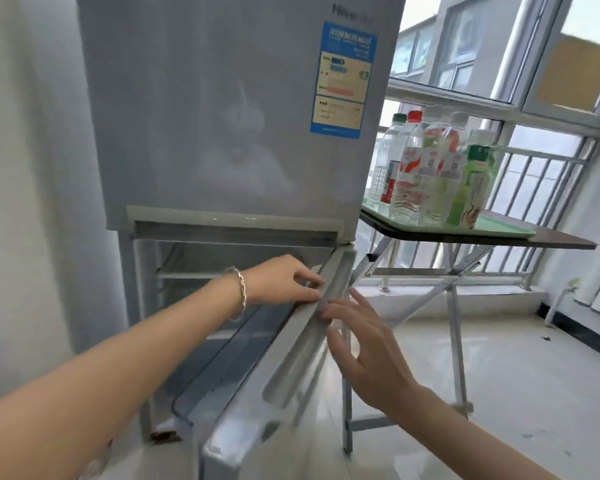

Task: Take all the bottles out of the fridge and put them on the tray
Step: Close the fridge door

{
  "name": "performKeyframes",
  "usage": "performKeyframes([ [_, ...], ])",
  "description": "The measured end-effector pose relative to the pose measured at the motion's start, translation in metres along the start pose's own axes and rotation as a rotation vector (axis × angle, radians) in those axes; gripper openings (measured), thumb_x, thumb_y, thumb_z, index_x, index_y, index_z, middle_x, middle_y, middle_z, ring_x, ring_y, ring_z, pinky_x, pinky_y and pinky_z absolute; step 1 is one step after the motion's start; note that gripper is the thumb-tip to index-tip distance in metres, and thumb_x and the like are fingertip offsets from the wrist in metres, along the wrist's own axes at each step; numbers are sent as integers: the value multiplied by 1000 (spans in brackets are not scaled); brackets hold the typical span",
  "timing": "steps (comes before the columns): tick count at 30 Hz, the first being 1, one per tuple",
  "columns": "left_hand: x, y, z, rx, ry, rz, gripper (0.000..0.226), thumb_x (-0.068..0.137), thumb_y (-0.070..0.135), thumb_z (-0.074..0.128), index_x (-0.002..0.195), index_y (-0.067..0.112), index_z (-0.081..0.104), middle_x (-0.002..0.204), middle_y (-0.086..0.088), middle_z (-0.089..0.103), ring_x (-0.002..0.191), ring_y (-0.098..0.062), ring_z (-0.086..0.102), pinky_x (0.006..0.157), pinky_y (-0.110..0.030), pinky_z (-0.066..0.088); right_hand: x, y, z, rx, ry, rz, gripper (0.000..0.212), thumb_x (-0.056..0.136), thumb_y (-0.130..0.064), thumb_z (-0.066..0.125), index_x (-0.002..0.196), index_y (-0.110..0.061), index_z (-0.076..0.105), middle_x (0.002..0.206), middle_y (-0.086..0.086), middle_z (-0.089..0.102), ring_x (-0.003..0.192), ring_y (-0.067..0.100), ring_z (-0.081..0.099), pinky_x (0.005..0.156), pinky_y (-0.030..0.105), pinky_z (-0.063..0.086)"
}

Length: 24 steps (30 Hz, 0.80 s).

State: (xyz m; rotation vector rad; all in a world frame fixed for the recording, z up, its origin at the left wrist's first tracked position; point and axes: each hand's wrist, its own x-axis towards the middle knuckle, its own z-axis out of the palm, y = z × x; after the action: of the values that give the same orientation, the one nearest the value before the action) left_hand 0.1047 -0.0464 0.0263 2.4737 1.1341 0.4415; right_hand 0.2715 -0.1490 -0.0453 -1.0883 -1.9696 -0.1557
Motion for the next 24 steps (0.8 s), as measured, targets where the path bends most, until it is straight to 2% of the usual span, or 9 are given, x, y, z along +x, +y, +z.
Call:
performKeyframes([
  [4, -36, -13, -21, 106, -21, -79, 40, 89, 37, 61, 128, 29, 61, 143, 10, 51, 132, -6, 47, 114, -29, 33, 16, 0, 36, 80, 77, -41, 24, 90, -18, 48, 104, -11, 67, 99, -3, 69, 97, 9, 63, 116, 31, 29],
  [8, -69, -29, -38, 140, 32, -177, 35, 91, 30, 60, 126, 26, 64, 139, 9, 55, 129, -8, 50, 112, -26, 35, 36, 4, 73, 56, 79, -148, 26, 89, -13, 52, 110, -8, 67, 106, 2, 69, 105, 14, 60, 111, 30, 37],
  [11, -81, -40, -39, 210, 71, -225, 36, 94, 24, 56, 130, 25, 60, 134, 7, 60, 124, -12, 55, 108, -29, 40, 47, 10, 97, -22, 49, -179, 34, 90, -15, 53, 121, -6, 63, 117, 4, 66, 116, 18, 57, 113, 35, 36],
  [15, -91, -71, -28, 302, 249, -297, 40, 101, 22, 35, 137, 25, 51, 133, -2, 61, 116, -22, 60, 100, -36, 47, 64, 6, 129, -117, -20, -179, 49, 88, -18, 52, 134, -2, 52, 132, 9, 58, 130, 23, 47, 118, 37, 25],
  [17, -93, -85, -19, 413, 315, -306, 43, 102, 30, 28, 143, 26, 41, 146, 1, 49, 131, -19, 49, 111, -35, 38, 74, 6, 142, -166, -54, -157, 56, 87, -19, 54, 140, -3, 45, 140, 9, 52, 136, 23, 40, 121, 37, 17],
  [18, -92, -92, -13, 518, 325, -299, 47, 102, 36, 25, 148, 25, 32, 154, 4, 35, 142, -16, 35, 118, -34, 27, 77, 7, 147, -200, -73, -150, 60, 87, -21, 53, 143, -4, 41, 144, 9, 48, 139, 23, 36, 122, 37, 13],
  [20, -89, -109, -2, 690, 367, -306, 58, 100, 46, 22, 153, 24, 13, 161, 5, 11, 149, -13, 11, 122, -36, 11, 85, 10, 159, -285, -103, -137, 68, 86, -28, 51, 148, -7, 32, 151, 9, 39, 145, 22, 27, 121, 39, 8],
  [22, -85, -126, 5, 779, 457, -317, 67, 98, 52, 27, 153, 22, 5, 161, 2, 1, 150, -16, 5, 122, -40, 12, 90, 11, 172, -361, -132, -114, 78, 85, -38, 50, 152, -8, 24, 158, 9, 28, 149, 23, 17, 120, 44, 8],
  [24, -76, -145, 8, 826, 547, -304, 73, 93, 54, 35, 153, 19, 12, 161, -3, 10, 149, -21, 12, 119, -45, 21, 95, 10, 186, -375, -137, -71, 87, 82, -46, 51, 153, -7, 19, 161, 9, 19, 151, 24, 9, 119, 47, 9],
])
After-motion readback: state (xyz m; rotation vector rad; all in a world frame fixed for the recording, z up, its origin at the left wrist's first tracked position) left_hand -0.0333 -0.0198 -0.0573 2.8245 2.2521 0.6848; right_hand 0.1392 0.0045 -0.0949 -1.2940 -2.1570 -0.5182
